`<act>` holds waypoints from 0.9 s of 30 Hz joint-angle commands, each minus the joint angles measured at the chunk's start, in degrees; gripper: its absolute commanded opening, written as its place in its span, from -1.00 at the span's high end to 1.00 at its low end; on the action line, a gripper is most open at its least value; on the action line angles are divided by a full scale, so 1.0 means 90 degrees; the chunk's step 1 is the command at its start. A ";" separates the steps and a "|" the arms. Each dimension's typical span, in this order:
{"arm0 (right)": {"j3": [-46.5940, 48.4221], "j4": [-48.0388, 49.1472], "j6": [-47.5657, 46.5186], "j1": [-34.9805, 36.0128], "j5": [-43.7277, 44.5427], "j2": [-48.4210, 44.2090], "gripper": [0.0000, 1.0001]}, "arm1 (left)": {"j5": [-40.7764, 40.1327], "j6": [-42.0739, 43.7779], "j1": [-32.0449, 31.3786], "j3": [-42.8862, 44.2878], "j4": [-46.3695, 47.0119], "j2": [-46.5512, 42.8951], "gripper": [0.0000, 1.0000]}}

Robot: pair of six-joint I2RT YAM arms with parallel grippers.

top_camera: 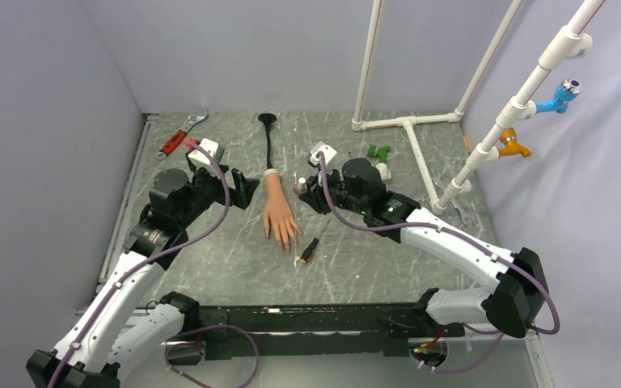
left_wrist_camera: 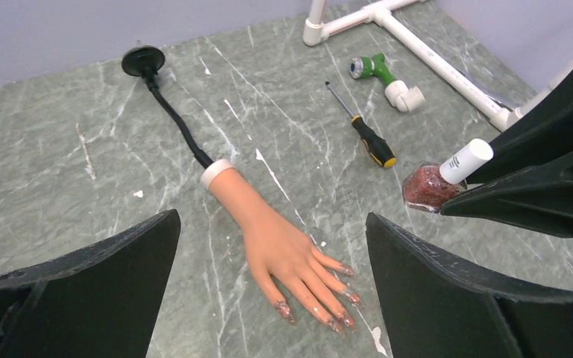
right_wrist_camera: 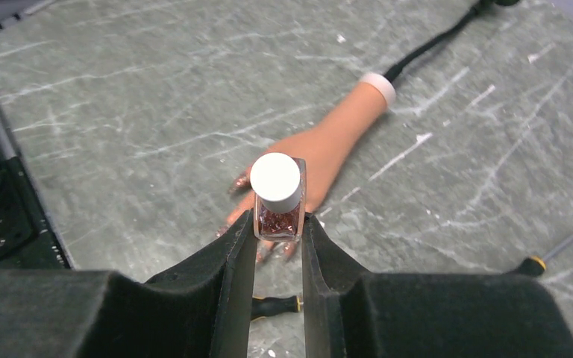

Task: Paint the nails
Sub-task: Place the nail polish bottle at the center of the board.

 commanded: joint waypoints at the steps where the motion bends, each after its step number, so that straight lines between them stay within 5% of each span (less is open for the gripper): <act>1: -0.0336 0.0780 0.0288 -0.0026 0.0701 -0.0124 1.00 | -0.0455 -0.0212 0.0056 0.0117 0.0233 -0.0102 -0.99; 11: -0.1180 0.1849 0.0600 -0.0028 0.1273 0.0041 1.00 | -0.0051 0.0024 0.0100 0.0641 -0.0565 0.0426 -0.99; 27: -0.1822 0.3470 0.0827 -0.0271 0.1646 0.1171 1.00 | -0.0189 0.0330 0.0101 0.0483 -0.0346 0.0041 -0.93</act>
